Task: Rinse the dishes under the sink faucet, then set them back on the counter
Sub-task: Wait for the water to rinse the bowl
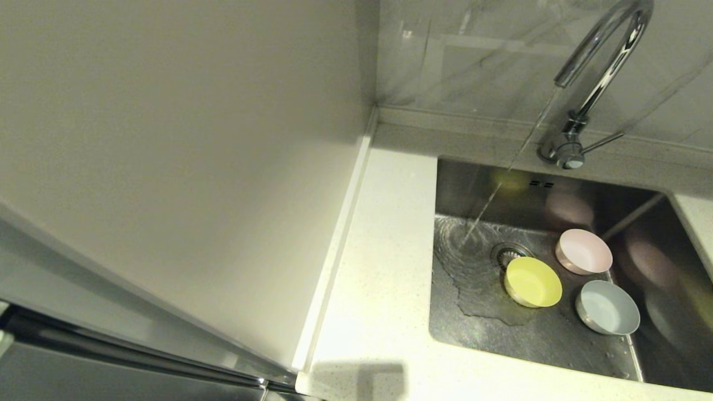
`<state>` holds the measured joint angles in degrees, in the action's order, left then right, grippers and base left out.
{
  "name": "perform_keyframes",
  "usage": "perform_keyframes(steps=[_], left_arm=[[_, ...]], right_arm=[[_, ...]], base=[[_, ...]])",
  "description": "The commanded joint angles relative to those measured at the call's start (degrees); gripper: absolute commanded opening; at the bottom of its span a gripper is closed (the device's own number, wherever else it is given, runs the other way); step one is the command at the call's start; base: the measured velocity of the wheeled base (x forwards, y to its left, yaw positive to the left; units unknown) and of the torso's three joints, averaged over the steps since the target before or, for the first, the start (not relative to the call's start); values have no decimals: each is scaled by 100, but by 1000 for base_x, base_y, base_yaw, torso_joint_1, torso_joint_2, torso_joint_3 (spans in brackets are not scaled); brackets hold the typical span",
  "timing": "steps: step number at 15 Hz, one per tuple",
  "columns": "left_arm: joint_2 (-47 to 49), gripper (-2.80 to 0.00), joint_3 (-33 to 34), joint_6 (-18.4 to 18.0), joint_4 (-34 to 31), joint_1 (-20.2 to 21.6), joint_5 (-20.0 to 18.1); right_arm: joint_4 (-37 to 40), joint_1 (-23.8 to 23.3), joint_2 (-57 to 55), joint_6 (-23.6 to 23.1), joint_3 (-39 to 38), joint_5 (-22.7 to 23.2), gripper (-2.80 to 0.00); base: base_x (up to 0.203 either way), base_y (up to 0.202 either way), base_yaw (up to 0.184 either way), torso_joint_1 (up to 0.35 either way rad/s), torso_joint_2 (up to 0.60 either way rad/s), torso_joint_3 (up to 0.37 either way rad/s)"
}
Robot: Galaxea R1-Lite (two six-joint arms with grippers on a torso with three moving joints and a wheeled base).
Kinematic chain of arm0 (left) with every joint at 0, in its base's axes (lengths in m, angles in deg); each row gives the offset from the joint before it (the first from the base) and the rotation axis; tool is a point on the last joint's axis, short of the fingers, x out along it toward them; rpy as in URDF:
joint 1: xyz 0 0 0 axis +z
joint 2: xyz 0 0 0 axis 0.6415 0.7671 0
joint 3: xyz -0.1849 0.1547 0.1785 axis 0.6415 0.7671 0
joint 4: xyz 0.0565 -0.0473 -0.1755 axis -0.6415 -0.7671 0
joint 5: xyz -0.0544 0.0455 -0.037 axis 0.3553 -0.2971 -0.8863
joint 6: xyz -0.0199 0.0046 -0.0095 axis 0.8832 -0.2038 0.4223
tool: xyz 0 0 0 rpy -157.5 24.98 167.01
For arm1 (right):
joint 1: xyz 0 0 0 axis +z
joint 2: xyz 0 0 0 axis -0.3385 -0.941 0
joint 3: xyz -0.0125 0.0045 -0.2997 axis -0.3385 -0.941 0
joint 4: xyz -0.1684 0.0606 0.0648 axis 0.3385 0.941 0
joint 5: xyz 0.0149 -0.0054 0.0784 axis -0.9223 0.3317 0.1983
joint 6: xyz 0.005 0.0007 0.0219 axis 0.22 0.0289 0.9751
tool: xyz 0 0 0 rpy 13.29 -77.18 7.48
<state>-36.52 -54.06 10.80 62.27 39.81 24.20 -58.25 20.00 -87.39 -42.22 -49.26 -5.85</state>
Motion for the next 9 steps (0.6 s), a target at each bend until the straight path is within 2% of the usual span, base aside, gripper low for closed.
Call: perform_keyframes(steps=[1,9], left_arm=[[0,-280,18,3,0,1,2],[0,-280,18,3,0,1,2]], right_arm=[[0,4,-7,-4,0,2,-280],[0,4,-7,-65,0,37,-280]], base=[[0,0,0,0,0,0],[0,0,0,0,0,0]])
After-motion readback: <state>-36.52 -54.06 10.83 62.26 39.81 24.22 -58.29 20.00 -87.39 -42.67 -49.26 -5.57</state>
